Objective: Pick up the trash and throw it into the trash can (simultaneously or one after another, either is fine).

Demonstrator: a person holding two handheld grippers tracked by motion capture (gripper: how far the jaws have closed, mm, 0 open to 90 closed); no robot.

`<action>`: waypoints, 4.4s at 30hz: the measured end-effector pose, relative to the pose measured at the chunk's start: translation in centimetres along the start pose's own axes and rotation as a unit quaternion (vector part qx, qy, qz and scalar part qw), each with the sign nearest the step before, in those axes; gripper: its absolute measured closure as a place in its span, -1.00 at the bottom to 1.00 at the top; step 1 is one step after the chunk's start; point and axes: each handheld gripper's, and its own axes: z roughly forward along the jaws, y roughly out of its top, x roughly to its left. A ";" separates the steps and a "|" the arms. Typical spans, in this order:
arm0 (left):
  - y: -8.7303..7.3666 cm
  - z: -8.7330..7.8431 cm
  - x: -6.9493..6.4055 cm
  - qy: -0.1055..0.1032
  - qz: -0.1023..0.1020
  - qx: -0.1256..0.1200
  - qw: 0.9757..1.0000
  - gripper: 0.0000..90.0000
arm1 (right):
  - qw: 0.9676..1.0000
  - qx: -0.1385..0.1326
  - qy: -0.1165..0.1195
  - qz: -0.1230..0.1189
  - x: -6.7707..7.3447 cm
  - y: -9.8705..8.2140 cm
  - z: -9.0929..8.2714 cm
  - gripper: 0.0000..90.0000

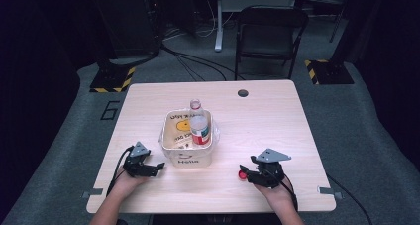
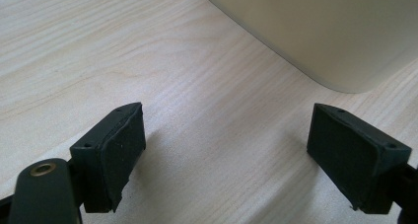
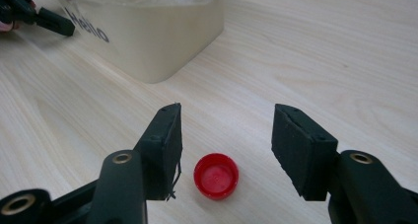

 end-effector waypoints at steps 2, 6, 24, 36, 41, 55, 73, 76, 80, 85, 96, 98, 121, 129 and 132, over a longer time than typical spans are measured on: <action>0.0 0.0 0.0 -0.002 -0.002 0.002 1.000 -0.67 | 1.000 0.005 0.002 0.000 0.2 -0.3 0.4 0.01; 0.0 0.0 0.0 -0.001 -0.002 0.000 1.000 -0.67 | 1.000 0.015 0.003 -0.004 0.4 -0.9 1.2 0.02; 0.0 0.1 0.0 0.002 -0.002 -0.004 1.000 -0.67 | 0.999 0.045 0.007 0.013 0.1 -2.6 2.9 0.04; 0.0 0.1 0.0 0.002 -0.001 -0.004 1.000 -0.67 | 0.998 0.062 0.005 0.004 0.3 -2.9 3.7 0.08; 0.0 0.1 -0.1 0.001 -0.004 -0.003 1.000 -0.67 | 0.998 0.067 0.005 0.004 0.2 -3.0 3.9 0.13; 0.0 0.0 0.0 0.001 -0.002 -0.001 1.000 -0.67 | 0.998 0.068 0.003 0.004 0.2 -3.0 3.9 0.27; -0.1 0.1 -0.1 0.003 -0.005 -0.006 1.000 -0.67 | 0.999 0.044 0.013 -0.009 0.1 -0.3 2.3 0.27; -0.1 0.1 -0.1 0.003 -0.005 -0.006 1.000 -0.67 | 0.999 0.043 0.017 -0.012 0.2 0.3 2.2 0.28; -0.1 0.1 -0.1 0.004 -0.004 -0.006 1.000 -0.67 | 0.999 0.039 0.022 -0.018 0.3 0.9 2.0 0.28; -0.1 0.1 -0.1 0.003 -0.005 -0.007 1.000 -0.67 | 0.999 0.039 0.026 -0.021 0.4 1.5 1.7 0.28; -0.1 0.1 -0.1 0.003 -0.006 -0.008 1.000 -0.67 | 0.998 0.031 0.036 -0.031 0.6 3.5 1.0 0.28; -0.1 0.1 -0.1 0.003 -0.006 -0.008 1.000 -0.67 | 0.998 0.030 0.038 -0.034 0.7 3.9 1.0 0.28; 0.0 0.1 0.0 0.002 -0.005 -0.006 1.000 -0.67 | 0.995 0.003 0.065 -0.071 2.6 9.7 0.2 0.28; 0.0 0.1 0.0 0.002 -0.005 -0.006 1.000 -0.67 | 0.994 -0.003 0.074 -0.085 3.4 11.6 0.5 0.28; 0.0 0.1 0.0 0.002 -0.005 -0.006 1.000 -0.67 | 0.993 -0.007 0.077 -0.088 3.5 12.2 0.5 0.28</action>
